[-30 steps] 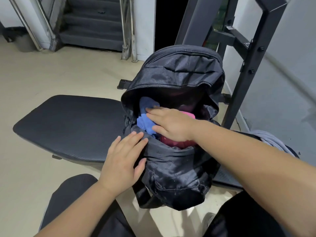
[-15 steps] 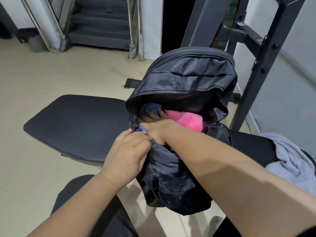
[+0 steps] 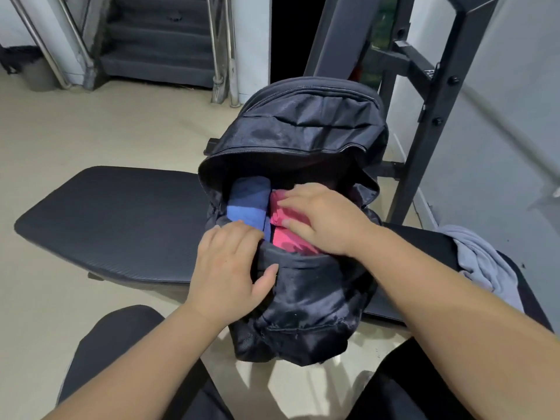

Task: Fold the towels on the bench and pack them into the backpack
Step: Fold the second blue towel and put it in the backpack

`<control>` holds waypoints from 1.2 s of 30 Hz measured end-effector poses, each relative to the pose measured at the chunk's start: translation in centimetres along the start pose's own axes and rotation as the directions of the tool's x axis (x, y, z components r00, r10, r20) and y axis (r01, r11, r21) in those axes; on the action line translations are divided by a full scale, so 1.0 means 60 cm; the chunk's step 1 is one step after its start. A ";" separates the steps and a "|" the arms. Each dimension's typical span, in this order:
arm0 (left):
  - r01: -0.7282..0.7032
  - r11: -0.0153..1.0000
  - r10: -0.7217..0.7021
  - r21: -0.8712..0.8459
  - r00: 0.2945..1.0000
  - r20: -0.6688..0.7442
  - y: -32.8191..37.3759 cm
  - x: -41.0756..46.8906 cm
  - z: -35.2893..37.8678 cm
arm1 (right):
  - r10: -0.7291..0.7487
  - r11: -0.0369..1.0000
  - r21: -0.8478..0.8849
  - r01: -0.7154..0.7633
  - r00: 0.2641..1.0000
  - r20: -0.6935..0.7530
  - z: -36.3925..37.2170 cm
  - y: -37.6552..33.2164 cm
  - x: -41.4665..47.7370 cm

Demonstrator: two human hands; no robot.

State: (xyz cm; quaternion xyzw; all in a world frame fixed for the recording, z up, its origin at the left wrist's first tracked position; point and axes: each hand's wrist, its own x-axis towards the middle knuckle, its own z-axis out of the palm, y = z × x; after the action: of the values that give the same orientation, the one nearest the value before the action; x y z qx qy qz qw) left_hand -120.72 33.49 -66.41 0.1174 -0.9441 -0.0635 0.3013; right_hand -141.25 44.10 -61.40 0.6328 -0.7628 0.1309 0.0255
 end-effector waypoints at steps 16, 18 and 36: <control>-0.195 0.976 0.190 0.100 0.980 0.054 0.087 0.022 0.046 | 0.718 0.117 0.909 -0.401 0.666 0.201 0.055 0.084 -0.049; -0.149 0.984 0.146 0.100 0.989 0.036 0.065 0.019 0.035 | 0.697 0.114 0.912 -0.395 0.686 0.210 0.060 0.064 -0.026; 0.374 0.900 -0.389 0.226 0.921 0.025 -0.187 -0.017 -0.073 | 0.544 0.217 0.896 -0.389 0.810 0.219 0.152 -0.187 0.298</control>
State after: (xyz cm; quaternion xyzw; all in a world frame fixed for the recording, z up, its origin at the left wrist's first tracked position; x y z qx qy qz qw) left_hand -115.31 22.69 -65.56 0.3298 -0.9140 -0.0222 0.2354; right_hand -132.74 23.01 -64.64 0.2674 -0.7088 0.5729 -0.3129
